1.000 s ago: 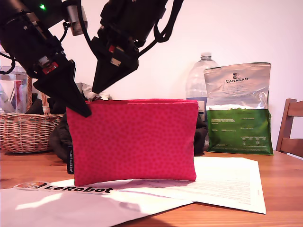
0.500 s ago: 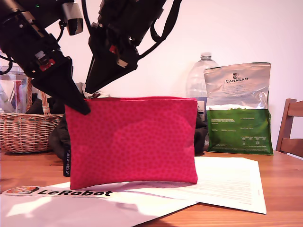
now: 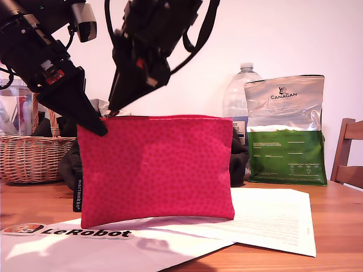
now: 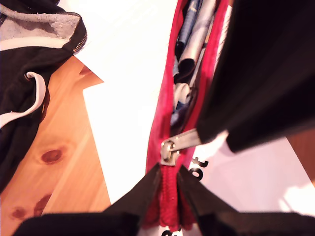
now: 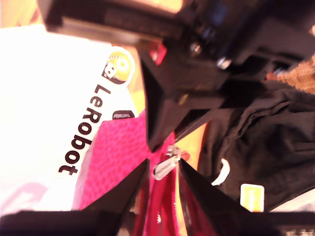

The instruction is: Close the zipper in the zip bag in front of you

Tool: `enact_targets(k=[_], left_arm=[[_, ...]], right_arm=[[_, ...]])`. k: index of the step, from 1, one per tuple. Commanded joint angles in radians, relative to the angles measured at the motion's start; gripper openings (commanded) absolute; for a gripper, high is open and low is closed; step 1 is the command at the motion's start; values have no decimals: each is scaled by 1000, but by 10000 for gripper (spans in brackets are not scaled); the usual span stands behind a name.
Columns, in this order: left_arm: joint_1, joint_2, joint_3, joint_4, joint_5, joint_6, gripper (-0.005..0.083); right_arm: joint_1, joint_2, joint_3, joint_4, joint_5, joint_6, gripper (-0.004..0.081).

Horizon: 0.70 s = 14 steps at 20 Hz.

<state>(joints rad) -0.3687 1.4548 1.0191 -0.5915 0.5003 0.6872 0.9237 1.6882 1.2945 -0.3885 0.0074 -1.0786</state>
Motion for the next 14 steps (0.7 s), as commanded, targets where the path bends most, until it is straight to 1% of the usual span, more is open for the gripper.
enact_targets(k=[1,8,11,14], left_arm=[[2,3,4,15,16,2,-22],[2,3,4,10,16,2,-22],[2,3,4,9,16,2,-22],[2,3,4,9,15,2,-22]], right_arm=[[0,35,-3,6,-3,-3,153],[-3,47,-3,37,29,-3,130],[-8,47,-3,37,29,-5,73],[-8,47,-3,37,29,-12,32]])
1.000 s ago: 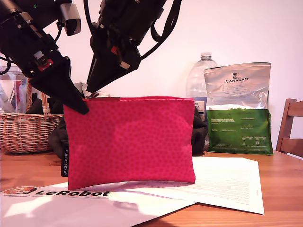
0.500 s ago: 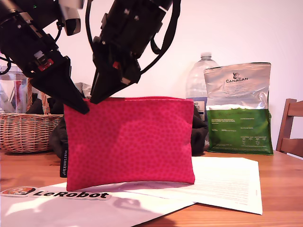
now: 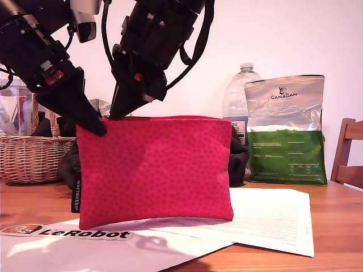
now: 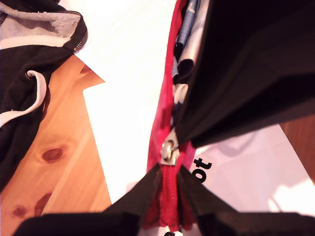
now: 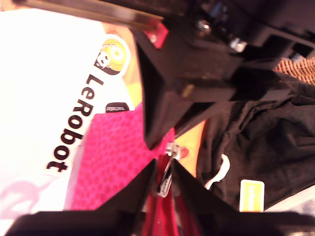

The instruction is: Close the zipper in the zip bag in front of you

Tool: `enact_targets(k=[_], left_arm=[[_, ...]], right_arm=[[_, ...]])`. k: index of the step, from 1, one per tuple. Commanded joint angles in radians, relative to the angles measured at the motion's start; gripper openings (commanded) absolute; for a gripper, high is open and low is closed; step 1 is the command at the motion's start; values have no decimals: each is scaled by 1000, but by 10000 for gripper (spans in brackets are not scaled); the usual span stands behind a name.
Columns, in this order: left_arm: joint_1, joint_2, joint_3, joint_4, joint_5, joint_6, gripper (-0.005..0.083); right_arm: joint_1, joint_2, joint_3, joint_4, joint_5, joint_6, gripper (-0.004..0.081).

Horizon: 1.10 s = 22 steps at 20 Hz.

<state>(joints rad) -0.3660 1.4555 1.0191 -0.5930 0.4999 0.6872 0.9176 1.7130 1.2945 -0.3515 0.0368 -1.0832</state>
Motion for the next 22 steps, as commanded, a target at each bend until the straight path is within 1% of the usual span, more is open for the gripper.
enact_targets(k=[1,3,8,10,13,16,18,22], left_arm=[[0,3,4,11,16,2,-22],[0,3,4,11,16,2,-22],[0,3,4,17,9,2,-22],[0,3,4,21,-23,2,-22],[0,3,4,52,-95,1,-22],[0,3,4,89,-153,2,-22],[0,3,4,105,-161,3,-22],[0,3,4,105,-161,28,-22]], right_arm=[[-2,22,-3,0,0,-13,26],[-4,22,-3,-1,0,-16,-2],[-10,22,-3,-1,0,-16,-12],[-11,22,-2,-3,9,-16,-12],[-14,22,-2,-10,49,-11,-12],[-15,21,-2,-19,61,5,-12],[-15,21,-2,-21,78,4,-12],[-15,21,-2,-22,79,-11,-12]])
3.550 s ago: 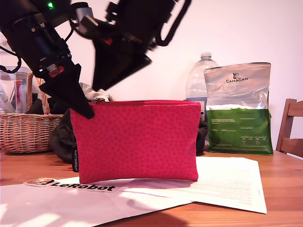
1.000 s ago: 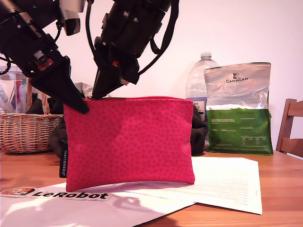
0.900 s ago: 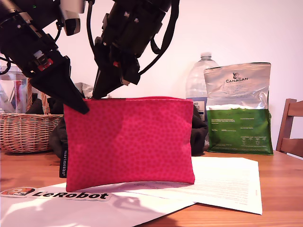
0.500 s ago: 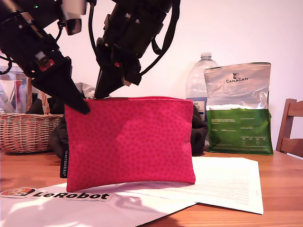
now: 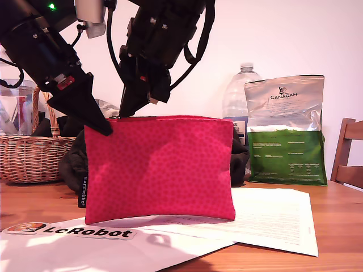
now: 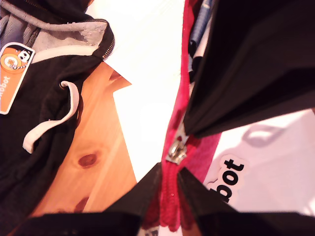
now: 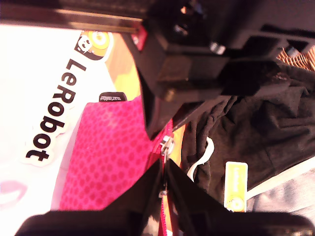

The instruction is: Close the zipper in the zip bag in front of you

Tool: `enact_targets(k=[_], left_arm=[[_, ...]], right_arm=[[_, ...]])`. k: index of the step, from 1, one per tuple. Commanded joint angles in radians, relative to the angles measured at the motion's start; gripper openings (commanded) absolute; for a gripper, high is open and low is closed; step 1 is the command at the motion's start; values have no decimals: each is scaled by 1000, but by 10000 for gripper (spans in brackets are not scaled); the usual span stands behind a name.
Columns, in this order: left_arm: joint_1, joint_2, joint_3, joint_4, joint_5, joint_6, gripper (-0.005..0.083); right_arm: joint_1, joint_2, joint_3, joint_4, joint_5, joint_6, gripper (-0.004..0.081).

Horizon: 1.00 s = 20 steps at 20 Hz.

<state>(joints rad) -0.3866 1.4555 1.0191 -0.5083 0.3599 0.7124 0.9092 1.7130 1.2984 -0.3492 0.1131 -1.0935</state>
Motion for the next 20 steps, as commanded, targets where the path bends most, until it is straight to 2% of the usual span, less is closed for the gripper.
enact_targets(k=[1,17,20], left_arm=[[20,3,4,19,-21,3,-22],[51,3,4,19,-6,3,-22],[49,3,4,20,3,2,-22]], right_arm=[[-6,21,-6,-26,3,-8,-12],[-7,16,-6,-60,54,-14,-12],[-6,16,1,-51,53,20,-12]])
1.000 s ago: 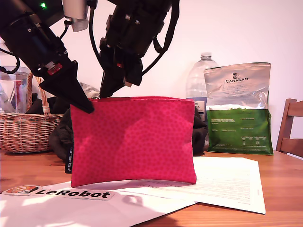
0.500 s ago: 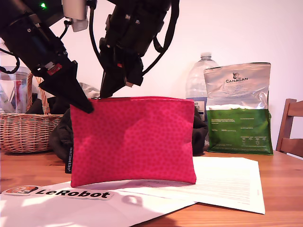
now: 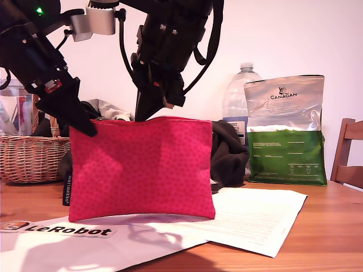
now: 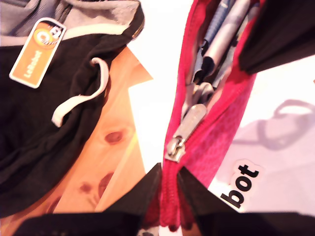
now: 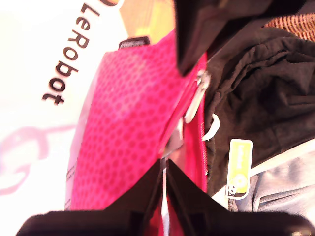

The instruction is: Close the zipper in the zip bag in front of you

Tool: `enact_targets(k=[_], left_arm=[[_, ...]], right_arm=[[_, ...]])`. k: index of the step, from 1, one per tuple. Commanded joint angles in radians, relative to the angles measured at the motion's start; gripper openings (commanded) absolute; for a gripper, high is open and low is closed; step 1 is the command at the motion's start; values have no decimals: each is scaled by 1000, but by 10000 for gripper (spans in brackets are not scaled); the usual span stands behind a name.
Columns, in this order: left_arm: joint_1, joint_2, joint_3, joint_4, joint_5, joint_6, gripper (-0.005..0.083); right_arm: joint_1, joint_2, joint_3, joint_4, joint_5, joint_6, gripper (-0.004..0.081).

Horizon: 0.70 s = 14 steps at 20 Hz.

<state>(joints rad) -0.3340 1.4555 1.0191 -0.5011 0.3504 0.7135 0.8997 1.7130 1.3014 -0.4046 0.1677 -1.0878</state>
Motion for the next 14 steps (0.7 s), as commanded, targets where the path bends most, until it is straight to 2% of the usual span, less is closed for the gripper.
enact_targets(k=[1,3,4,5,6,8,9,11,14], left_arm=[[-6,3,4,12,22,2,-22],[-9,3,4,18,23,2,-22],[-9,3,4,18,23,2,-22],[-9,3,4,18,23,2,-22],[-9,3,4,18,23,12,-22],[-10,3,4,28,23,28,-22],[-10,3,4,39,22,30,-22],[-10,3,4,68,13,60,-22],[-14,3,4,109,-2,65,-22]], right_arm=[[3,16,3,12,-2,51,-8],[3,16,18,28,-38,188,3],[0,16,26,26,-93,262,3],[-13,16,32,21,-156,272,4],[-29,16,42,5,-219,397,25],[-83,16,58,-24,-356,498,153],[-110,16,67,-42,-436,528,180],[-163,16,84,-76,-546,560,176],[-253,16,89,-88,-679,748,178]])
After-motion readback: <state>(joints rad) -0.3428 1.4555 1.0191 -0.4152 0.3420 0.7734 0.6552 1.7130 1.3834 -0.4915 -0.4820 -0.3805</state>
